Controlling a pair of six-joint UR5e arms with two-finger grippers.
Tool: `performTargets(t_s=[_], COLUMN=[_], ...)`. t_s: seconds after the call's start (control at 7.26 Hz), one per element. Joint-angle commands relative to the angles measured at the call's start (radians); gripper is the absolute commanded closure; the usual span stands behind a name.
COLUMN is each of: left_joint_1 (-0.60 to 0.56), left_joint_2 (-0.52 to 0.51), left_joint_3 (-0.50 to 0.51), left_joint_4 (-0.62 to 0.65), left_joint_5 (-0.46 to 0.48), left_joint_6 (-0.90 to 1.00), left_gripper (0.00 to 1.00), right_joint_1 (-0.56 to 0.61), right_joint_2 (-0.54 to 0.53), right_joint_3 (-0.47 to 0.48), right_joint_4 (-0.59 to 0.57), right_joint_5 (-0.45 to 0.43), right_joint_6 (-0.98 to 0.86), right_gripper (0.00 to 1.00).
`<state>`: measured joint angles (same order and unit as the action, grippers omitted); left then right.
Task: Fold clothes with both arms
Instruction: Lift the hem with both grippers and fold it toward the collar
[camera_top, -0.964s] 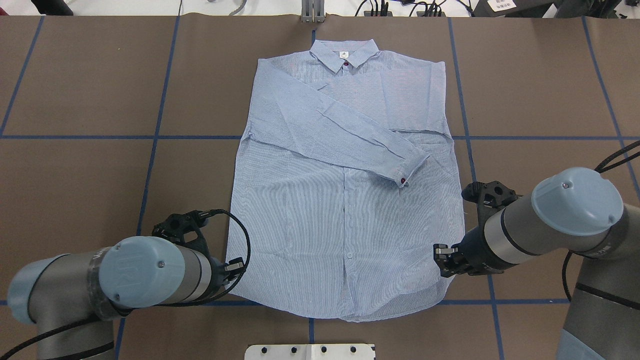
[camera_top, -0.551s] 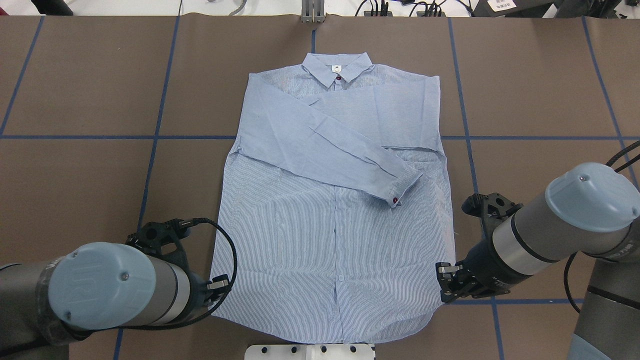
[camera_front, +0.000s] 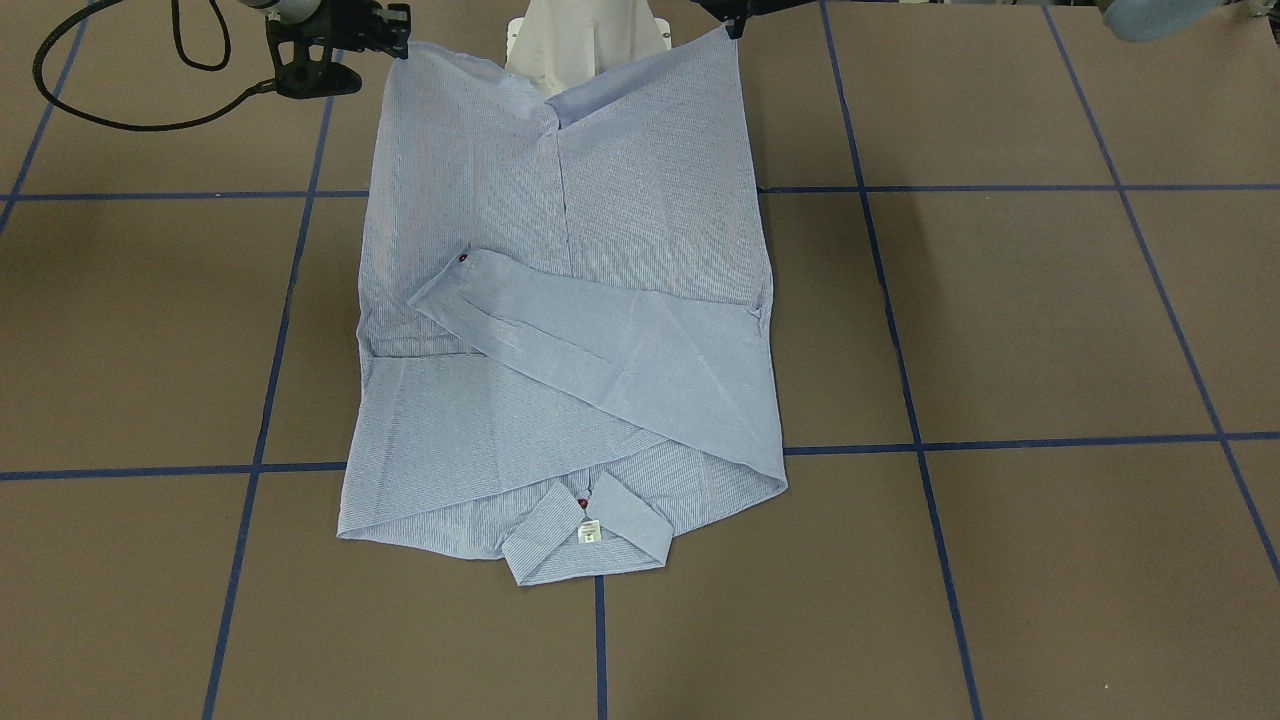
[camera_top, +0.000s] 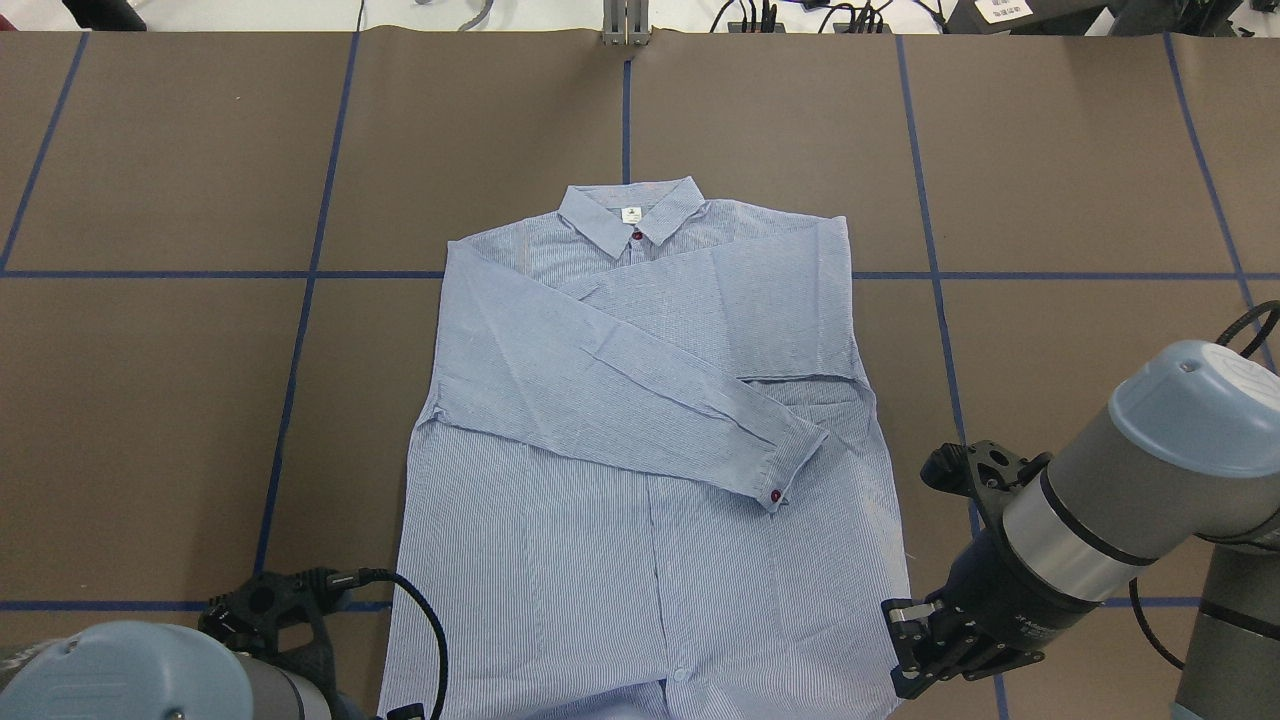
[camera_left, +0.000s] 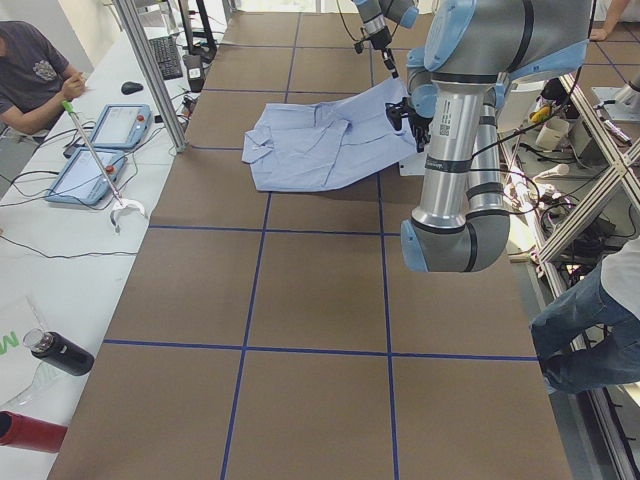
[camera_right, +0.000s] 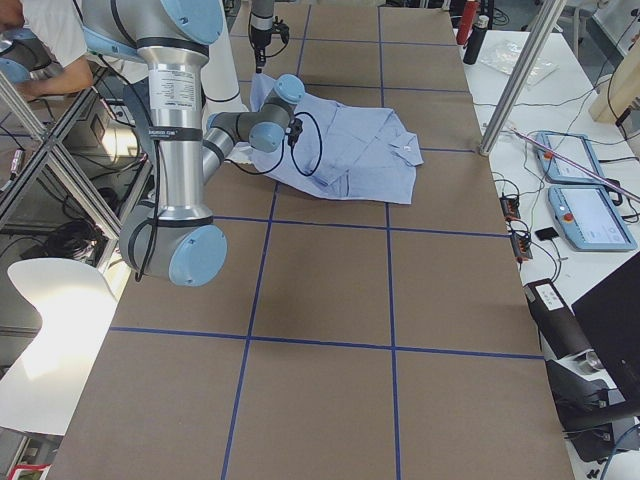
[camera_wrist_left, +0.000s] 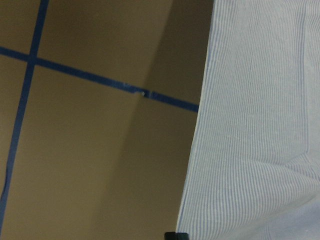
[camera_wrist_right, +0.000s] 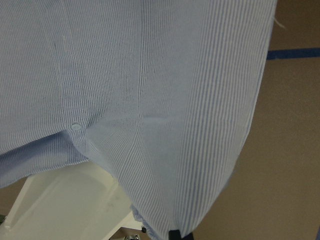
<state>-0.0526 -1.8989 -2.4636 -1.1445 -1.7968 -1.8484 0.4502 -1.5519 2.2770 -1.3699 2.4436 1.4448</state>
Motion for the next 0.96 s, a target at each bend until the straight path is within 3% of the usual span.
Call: performTargets(t_s=[0.0,0.28,0.55,0.83], left_joint_1=[-0.08,-0.279,-0.479,-0.582], left_joint_2=[-0.04,-0.13,-0.14,-0.141], left_joint_3=[0.027,0.145,0.298,0.394], left_joint_4=[-0.001,-0.017,-0.15,-0.193], left_joint_5=[-0.006,-0.024,-0.117,-0.119], left_joint_6=[0.047,0.217,0.357,0.458], left_gripper=[1.0,1.0,1.0,1.0], right_joint_1=[0.089,0.163,0.182,0.257], right_joint_2=[0.03,0.116,0.203,0.252], right_joint_3=[-0.074,-0.164,-0.261,-0.342], right_joint_4=[0.0,-0.002,-0.003,-0.005], right_joint_5=[-0.008,-0.059,-0.12,-0.12], right_joint_6=[-0.014,-0.015,-0.015,-0.015], right_gripper=[1.0,1.0,1.0,1.0])
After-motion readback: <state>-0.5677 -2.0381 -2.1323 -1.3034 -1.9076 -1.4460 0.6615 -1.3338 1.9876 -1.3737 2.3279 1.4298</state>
